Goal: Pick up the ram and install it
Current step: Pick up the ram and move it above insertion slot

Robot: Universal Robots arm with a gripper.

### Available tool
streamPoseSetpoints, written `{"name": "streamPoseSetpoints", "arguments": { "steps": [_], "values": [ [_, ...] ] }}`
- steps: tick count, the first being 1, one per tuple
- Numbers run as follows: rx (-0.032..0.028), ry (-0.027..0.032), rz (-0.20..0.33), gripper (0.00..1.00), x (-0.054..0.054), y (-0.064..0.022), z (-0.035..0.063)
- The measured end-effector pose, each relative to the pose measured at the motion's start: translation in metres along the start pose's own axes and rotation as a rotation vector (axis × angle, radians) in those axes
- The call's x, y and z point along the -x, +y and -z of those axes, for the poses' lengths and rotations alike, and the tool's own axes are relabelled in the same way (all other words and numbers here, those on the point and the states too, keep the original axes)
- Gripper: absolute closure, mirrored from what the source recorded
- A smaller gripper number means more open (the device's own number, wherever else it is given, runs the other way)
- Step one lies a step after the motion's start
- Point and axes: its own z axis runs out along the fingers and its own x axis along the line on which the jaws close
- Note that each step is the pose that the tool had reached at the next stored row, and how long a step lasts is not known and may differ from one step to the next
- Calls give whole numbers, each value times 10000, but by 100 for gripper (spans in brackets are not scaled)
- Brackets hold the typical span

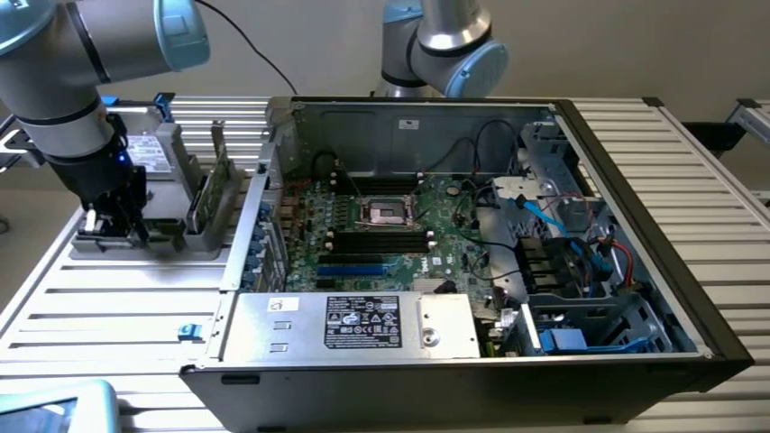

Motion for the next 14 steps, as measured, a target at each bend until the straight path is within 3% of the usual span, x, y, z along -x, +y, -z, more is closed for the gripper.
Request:
{"name": "streamPoseSetpoints", "arguments": {
  "steps": [7, 14],
  "values": [
    [-2, -1, 0, 87, 1, 2, 28],
    [53, 0, -2, 87, 6, 17, 270]
  ]
}}
